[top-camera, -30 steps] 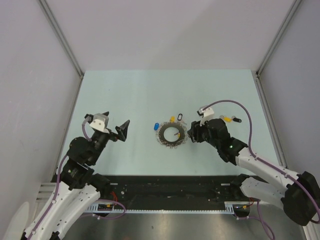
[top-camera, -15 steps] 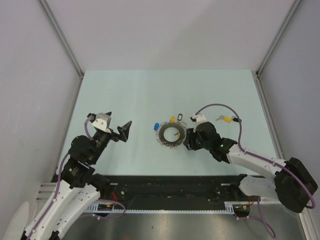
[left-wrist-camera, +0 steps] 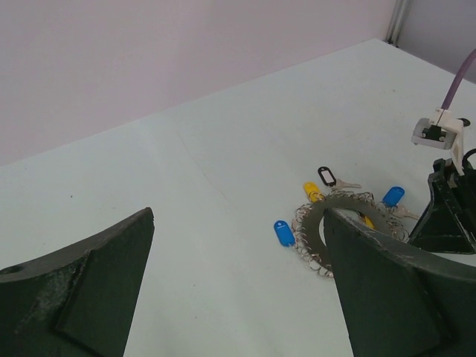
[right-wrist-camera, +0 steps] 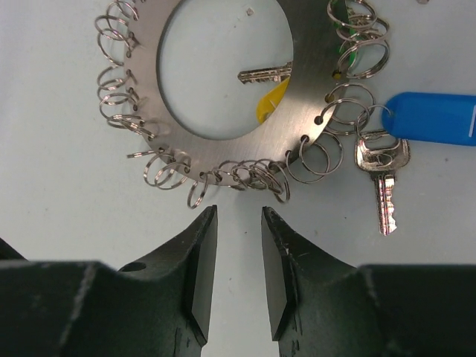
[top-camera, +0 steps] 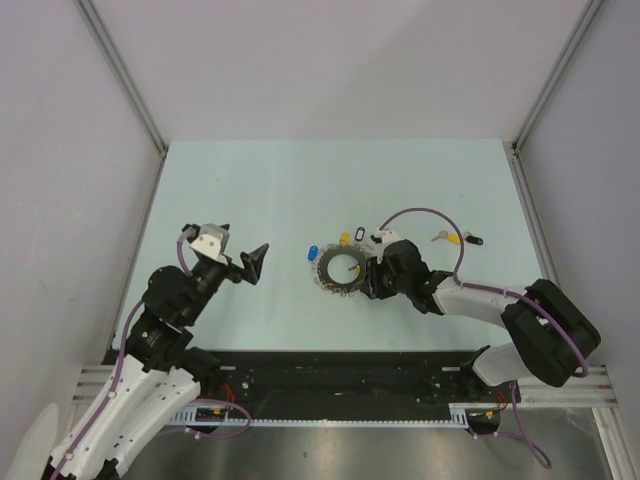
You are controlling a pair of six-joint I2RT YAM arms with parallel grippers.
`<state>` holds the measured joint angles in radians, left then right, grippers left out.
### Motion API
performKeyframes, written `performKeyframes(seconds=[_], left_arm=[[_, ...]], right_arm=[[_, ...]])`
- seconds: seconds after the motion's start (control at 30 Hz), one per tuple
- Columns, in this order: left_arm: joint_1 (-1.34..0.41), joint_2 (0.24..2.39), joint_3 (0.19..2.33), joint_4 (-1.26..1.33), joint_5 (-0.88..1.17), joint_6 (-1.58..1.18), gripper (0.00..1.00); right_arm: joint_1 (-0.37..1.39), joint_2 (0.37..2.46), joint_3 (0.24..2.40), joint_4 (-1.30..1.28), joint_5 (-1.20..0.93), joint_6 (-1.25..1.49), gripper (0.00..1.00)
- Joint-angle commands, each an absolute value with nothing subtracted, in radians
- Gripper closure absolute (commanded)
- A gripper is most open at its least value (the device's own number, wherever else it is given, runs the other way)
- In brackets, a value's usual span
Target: Put the keys on the keyring
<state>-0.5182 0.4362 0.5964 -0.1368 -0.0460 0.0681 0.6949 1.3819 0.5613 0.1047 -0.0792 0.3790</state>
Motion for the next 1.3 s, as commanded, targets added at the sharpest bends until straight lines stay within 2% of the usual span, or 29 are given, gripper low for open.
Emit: performKeyframes(seconds=[0.0, 0.57, 0.67, 0.73, 0.9, 1.13, 1.23, 1.27], left_arm=[[-0.511, 0.446, 0.607, -0.115, -0.023, 0.057, 0.0], [-0.511, 0.456, 0.606, -0.114, -0.009, 0.057, 0.0], [-0.511, 0.457, 0.604, -0.115, -0.009, 0.058, 0.0], [-0.509, 0.457, 0.604, -0.114, 0.015, 0.058, 0.0], [-0.509, 0.463, 0.607, -0.115, 0.025, 0.06, 0.0], [-0.511, 0.472, 0.607, -0.115, 0.044, 0.06, 0.0], [-0.509, 0.477, 0.609, -0.118, 0.051, 0.06, 0.0], [-0.509, 0.479, 0.611, -0.12, 0.051, 0.058, 0.0]], right_arm=[[0.681, 1.434, 0.583, 0.207, -0.098, 0.347, 0.65], [0.672, 1.581, 0.611, 0.27, -0.114, 0.275, 0.66], [0.68, 1.569, 0.611, 0.25, -0.118, 0.267, 0.76], [0.684, 1.553, 0.612, 0.235, -0.118, 0.262, 0.89], [0.683, 1.46, 0.623, 0.141, -0.137, 0.218, 1.0], [0.684, 1.374, 0.635, 0.034, -0.149, 0.153, 0.99], [0.686, 1.384, 0.652, -0.041, -0.17, 0.133, 0.79], [0.686, 1.388, 0.66, -0.064, -0.175, 0.132, 0.69]])
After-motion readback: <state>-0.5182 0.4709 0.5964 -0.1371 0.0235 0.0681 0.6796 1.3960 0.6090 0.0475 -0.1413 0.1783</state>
